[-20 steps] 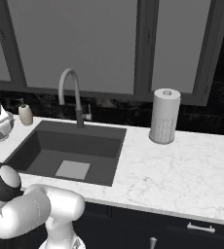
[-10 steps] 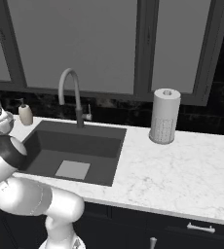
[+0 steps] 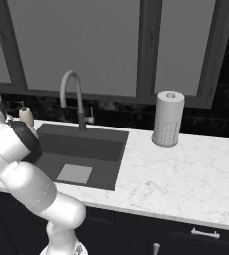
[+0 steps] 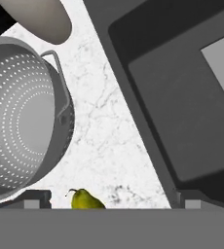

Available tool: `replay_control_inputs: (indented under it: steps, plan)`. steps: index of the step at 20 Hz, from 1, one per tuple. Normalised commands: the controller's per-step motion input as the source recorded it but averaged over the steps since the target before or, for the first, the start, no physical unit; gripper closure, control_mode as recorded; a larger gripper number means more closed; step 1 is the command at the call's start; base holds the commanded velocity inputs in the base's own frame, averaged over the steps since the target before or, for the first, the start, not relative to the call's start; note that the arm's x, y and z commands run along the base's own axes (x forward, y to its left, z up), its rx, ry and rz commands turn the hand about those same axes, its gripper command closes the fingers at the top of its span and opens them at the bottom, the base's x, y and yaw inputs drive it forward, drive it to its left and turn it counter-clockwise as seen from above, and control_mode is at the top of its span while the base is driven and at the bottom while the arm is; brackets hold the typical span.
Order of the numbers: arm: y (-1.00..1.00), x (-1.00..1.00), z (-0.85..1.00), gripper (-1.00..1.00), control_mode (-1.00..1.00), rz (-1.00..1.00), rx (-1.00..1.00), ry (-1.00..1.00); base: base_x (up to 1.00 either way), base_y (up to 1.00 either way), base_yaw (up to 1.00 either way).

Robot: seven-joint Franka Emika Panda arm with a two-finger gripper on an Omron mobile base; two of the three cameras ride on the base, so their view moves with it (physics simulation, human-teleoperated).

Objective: Put the colander in the sink, put the pear, mango, mango in the colander, and turn on the sink faucet and pour water over the colander.

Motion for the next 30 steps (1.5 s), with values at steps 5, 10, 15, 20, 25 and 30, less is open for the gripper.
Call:
replay_control_inputs:
  steps: [5, 10, 15, 20, 25, 30]
  plan:
    - [0.16, 0.23, -0.23, -1.0, -1.0, 0.0, 0.0, 0.0, 0.0, 0.0, 0.0]
    - [0.07, 0.24, -0.08, -1.0, -1.0, 0.0, 0.0, 0.0, 0.0, 0.0, 0.0]
    - [0.1, 0.0, -0.22, -1.0, -1.0, 0.0, 0.0, 0.11, 0.0, 0.0, 0.0]
    - [0.13, 0.06, -0.2, -1.0, -1.0, 0.0, 0.0, 0.06, 0.0, 0.0, 0.0]
    - [0.03, 0.09, -0.16, -1.0, -1.0, 0.0, 0.0, 0.01, 0.0, 0.0, 0.0]
    - [0.02, 0.12, -0.1, -1.0, -1.0, 0.0, -0.01, 0.0, 0.0, 0.0, 0.0]
